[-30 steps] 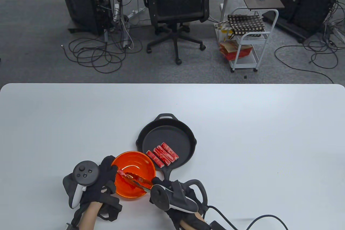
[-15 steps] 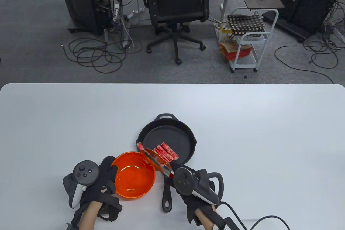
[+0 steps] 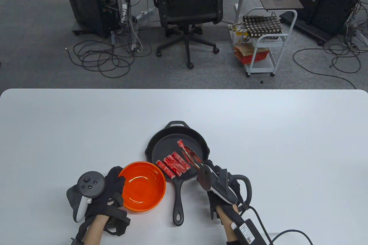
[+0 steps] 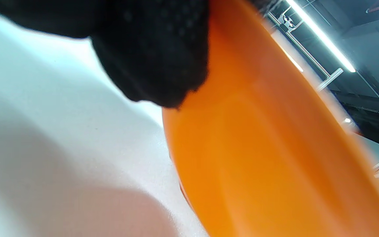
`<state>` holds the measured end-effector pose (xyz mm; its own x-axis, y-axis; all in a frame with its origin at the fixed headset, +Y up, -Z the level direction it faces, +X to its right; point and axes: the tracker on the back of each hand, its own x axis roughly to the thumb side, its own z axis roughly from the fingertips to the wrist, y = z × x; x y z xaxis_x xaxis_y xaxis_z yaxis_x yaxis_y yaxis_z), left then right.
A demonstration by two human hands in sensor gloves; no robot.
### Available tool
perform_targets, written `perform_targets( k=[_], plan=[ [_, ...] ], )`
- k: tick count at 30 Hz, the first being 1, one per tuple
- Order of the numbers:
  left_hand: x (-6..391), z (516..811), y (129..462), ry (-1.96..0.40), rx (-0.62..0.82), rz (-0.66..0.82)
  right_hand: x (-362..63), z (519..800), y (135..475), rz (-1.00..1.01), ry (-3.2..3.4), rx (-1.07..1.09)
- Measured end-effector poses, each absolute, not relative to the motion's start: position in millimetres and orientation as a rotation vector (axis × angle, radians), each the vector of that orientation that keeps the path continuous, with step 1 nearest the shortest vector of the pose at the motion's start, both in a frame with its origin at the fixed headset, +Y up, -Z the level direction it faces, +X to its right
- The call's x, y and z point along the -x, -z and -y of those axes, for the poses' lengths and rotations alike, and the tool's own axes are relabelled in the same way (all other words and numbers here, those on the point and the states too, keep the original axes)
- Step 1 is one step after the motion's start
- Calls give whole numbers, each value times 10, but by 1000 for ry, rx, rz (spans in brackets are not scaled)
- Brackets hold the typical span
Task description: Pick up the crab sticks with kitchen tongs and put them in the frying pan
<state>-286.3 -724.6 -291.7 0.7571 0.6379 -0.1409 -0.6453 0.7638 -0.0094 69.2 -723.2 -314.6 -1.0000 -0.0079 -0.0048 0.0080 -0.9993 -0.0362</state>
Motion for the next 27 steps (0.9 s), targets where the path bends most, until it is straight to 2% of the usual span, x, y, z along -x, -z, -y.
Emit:
perform_targets(
  k=[7,27],
  plan=[
    [2858,7249,2915,-692,65,-133,-670,7307,3172,-9,3080,1],
    [2853,7247,2912,-691,67,-135,-701,7294,3159,26,3110,-17]
  ],
)
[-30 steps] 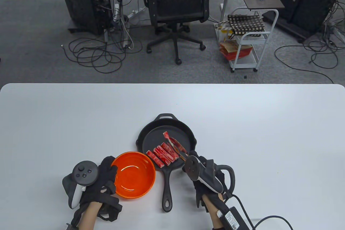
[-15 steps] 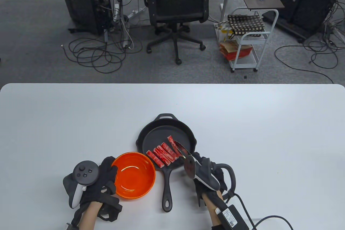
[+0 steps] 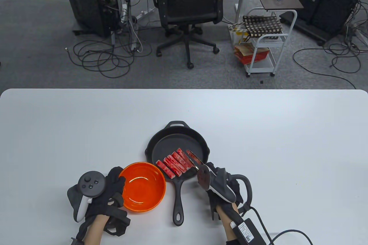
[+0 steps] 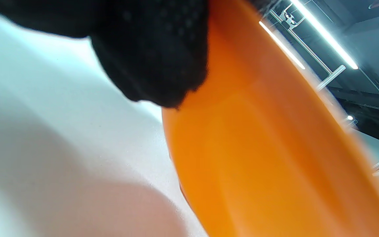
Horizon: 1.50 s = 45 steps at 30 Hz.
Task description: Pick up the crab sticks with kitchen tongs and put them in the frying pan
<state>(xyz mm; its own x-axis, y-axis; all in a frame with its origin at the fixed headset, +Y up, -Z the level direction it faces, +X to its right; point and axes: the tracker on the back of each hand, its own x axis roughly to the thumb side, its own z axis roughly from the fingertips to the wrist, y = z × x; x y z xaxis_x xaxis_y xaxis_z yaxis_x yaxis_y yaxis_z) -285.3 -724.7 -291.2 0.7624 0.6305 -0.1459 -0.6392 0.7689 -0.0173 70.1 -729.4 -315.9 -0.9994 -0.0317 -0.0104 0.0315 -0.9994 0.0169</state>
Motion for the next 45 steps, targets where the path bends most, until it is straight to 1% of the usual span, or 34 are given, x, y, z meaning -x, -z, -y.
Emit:
perform_targets(
  k=[8,14,21,25,28,35,38,45],
  plan=[
    [2857,7249,2913,-692,69,-138,-761,7251,3134,-10,3139,-38],
    [2852,7254,2914,-690,78,-135,-789,7275,3128,5,3146,-52],
    [2902,7258,2920,-741,98,-151,-790,7284,3121,1,3169,-63],
    [3046,7271,2933,-833,100,-201,-815,7272,3116,-76,3204,-74],
    [3176,7307,2944,-881,92,-254,-829,7260,3111,-94,3219,-84],
    [3429,7435,2976,-897,87,-391,-824,7282,3118,-98,3246,-70],
    [3465,7483,2984,-884,104,-421,-823,7288,3118,-90,3248,-65],
    [3432,7547,3015,-829,144,-431,-830,7295,3115,-96,3264,-56]
  ],
)
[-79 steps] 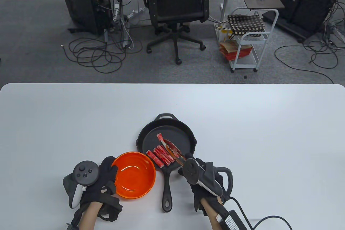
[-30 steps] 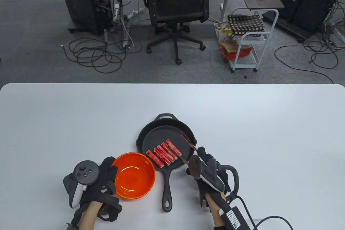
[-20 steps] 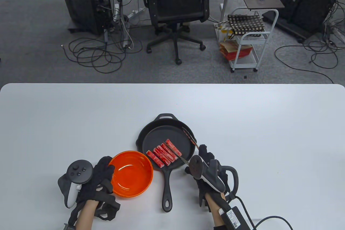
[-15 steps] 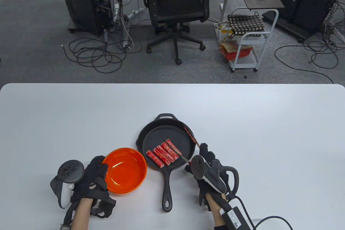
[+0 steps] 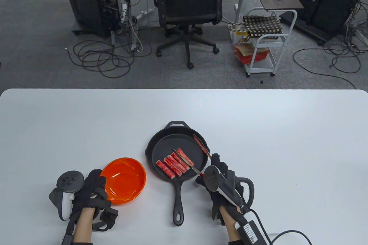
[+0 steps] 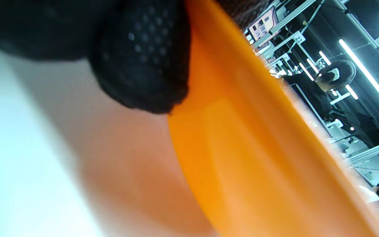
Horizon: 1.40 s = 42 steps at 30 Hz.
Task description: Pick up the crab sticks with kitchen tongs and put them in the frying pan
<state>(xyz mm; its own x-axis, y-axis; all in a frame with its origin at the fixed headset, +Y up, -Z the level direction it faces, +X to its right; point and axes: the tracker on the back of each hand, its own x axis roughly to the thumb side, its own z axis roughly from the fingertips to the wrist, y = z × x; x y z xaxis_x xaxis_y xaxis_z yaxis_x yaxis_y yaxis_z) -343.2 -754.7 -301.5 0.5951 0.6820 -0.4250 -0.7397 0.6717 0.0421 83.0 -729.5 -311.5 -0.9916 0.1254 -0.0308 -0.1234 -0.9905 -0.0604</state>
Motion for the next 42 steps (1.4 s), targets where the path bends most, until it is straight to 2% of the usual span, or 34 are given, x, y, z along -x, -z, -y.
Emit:
perform_targets(
  k=[20,28,33,37,42],
  plan=[
    [3381,7587,3028,-738,138,-411,-823,7317,3107,64,-3002,34],
    [3301,7481,2997,-562,21,-372,-821,7314,3096,74,-2991,28],
    [3162,7306,2934,-350,-136,-270,-818,7314,3092,80,-2985,23],
    [2983,7159,2862,-295,-217,-88,-805,7313,3086,84,-2984,14],
    [2700,7095,2810,-186,-191,111,-787,7309,3074,90,-2983,0]
  ],
)
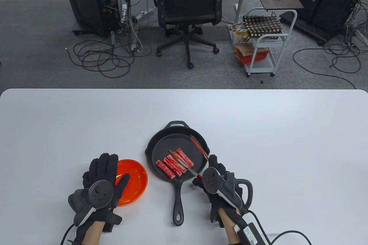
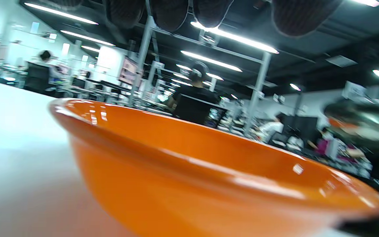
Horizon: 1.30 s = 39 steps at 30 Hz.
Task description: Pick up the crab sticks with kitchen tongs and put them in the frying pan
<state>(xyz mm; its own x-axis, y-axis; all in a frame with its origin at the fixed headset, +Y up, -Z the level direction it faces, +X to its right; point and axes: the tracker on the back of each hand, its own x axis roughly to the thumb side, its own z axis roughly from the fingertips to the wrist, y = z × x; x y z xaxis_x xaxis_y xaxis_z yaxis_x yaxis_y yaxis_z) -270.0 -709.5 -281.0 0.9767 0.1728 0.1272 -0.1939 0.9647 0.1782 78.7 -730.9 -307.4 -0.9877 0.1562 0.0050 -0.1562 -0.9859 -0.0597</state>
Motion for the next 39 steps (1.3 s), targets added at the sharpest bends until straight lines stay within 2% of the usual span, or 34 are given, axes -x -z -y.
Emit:
perform_targets(
  k=[10,17,26,35,39],
  plan=[
    [2584,7138,2816,-126,-130,172,-793,7178,2941,143,-2945,8],
    [2604,7117,2818,-135,-136,160,-1174,7063,2822,200,-2965,118],
    [2608,7124,2815,-151,-138,159,-1923,7412,2846,56,-2915,467],
    [2614,7123,2816,-155,-130,153,-2008,7626,2956,-134,-2963,568],
    [2628,7112,2812,-161,-134,150,-1996,7672,2971,-158,-3000,586]
  ],
)
